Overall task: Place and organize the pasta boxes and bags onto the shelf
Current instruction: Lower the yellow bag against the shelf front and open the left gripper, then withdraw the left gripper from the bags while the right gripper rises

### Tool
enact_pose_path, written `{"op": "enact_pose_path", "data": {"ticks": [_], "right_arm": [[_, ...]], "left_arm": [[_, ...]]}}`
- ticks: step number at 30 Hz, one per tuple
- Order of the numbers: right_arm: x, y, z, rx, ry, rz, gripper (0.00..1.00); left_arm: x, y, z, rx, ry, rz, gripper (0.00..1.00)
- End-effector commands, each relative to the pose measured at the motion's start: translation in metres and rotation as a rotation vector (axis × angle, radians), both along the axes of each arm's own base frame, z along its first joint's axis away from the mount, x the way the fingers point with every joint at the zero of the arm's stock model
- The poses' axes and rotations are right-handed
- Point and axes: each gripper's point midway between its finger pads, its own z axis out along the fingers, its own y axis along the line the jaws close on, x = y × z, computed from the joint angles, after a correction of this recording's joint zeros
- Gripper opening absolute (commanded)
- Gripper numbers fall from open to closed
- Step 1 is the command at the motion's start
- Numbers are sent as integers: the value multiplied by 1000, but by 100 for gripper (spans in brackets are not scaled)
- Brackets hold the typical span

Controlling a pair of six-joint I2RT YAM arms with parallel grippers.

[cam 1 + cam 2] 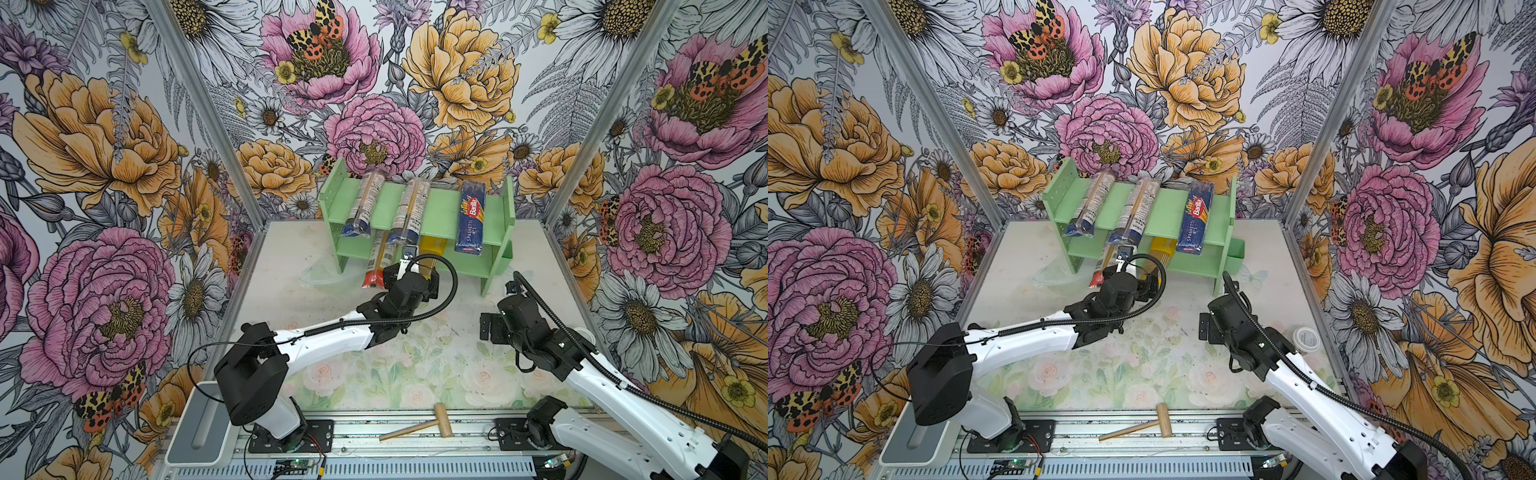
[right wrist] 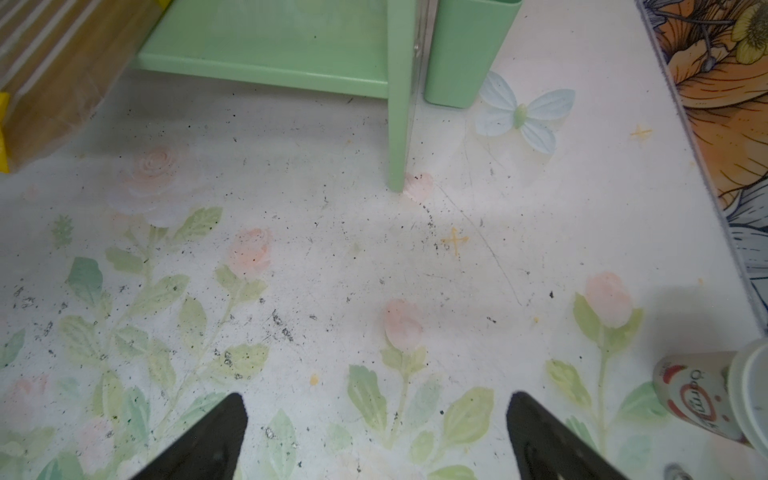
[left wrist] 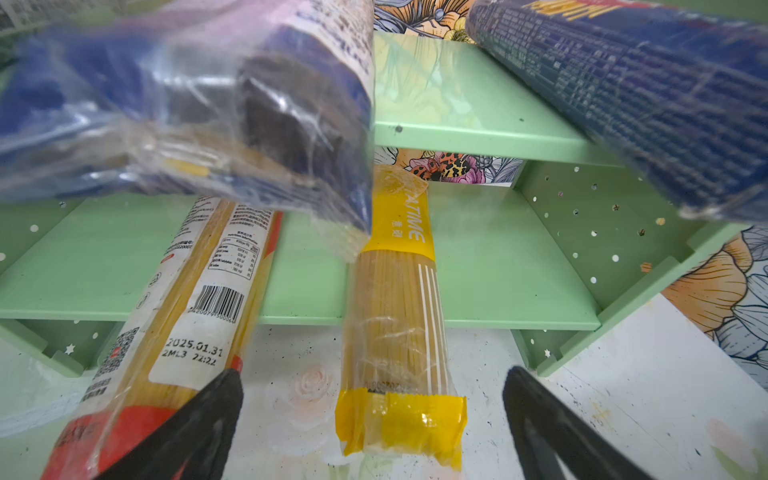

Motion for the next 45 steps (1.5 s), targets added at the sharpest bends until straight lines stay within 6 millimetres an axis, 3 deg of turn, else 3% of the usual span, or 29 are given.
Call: {"op": "enact_pose_path", "data": {"ticks": [1, 26, 37, 45], "right_arm": [[3, 2, 15, 18, -36, 8, 100], [7, 1, 15, -9, -31, 11, 100], [11, 1, 12, -47, -16, 21, 100], [14, 3, 11, -70, -6, 42, 100]], "left_arm": [[-8, -1, 4, -10, 1, -37, 99], [-29, 14, -24, 12, 70, -79, 99], [-29, 41, -36, 18, 97, -40, 99], [-28, 66, -34, 18, 92, 1, 99]]}}
